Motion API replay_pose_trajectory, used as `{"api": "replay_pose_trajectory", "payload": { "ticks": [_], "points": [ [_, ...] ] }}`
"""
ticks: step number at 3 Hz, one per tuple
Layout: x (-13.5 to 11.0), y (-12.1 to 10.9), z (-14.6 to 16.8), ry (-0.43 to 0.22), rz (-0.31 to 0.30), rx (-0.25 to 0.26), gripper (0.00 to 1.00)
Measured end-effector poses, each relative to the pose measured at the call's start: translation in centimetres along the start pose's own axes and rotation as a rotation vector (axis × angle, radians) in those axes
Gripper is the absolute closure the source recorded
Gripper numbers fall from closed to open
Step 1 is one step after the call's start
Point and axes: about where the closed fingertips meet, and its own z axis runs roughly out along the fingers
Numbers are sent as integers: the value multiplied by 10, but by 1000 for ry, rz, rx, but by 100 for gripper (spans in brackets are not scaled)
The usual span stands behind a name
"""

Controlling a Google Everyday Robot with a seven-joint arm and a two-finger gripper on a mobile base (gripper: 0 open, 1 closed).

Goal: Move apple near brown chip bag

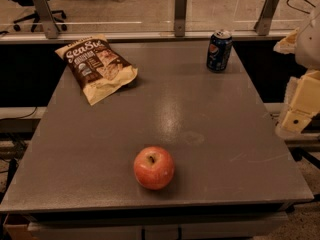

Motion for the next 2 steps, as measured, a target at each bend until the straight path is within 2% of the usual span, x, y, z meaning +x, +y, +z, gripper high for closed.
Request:
{"api": "replay_pose_trajectory", "payload": {
  "ticks": [1, 2],
  "points": [
    [-4, 2, 2, -8, -5, -2, 0],
    [-20, 18, 24, -45, -17, -57, 0]
  ]
}}
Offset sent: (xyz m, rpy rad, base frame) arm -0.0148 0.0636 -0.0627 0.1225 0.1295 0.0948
